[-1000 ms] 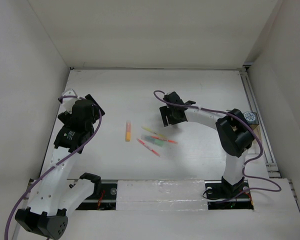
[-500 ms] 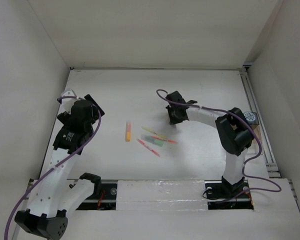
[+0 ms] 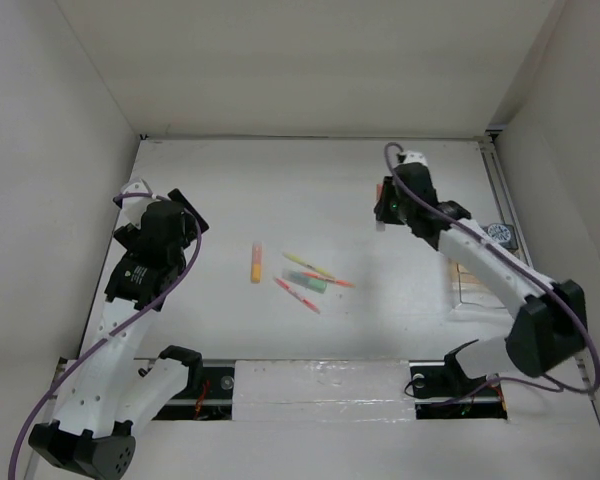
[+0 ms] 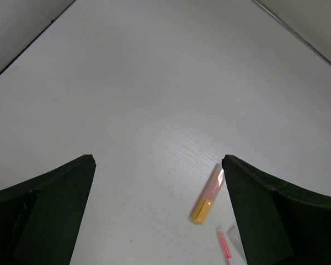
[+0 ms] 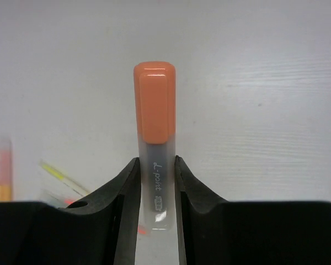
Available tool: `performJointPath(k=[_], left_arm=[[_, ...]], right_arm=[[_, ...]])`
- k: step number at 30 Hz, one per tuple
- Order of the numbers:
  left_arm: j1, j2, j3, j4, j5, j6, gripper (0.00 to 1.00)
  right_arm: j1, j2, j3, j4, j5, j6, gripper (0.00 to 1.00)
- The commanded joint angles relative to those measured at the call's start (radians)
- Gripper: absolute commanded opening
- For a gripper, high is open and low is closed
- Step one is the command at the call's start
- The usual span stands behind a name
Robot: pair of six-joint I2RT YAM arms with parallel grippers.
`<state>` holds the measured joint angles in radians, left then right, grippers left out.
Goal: Sort the stationery into containers
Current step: Place the stationery into the container
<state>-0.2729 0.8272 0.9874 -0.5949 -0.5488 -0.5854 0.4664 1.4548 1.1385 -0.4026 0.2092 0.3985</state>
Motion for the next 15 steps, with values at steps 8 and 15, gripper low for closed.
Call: performJointPath(k=[8, 15], left_arm=[[0.006, -0.014, -0.004, 0.023, 0.020, 0.007, 1.00], [0.006, -0.005, -0.004, 0.023, 0.020, 0.007, 1.00]], right_arm=[[-0.443, -0.474, -0.327, -0.012, 0.070, 0.266, 0.00], [-0.667, -0.628, -0.385, -0.083, 0.055, 0.327, 0.00]])
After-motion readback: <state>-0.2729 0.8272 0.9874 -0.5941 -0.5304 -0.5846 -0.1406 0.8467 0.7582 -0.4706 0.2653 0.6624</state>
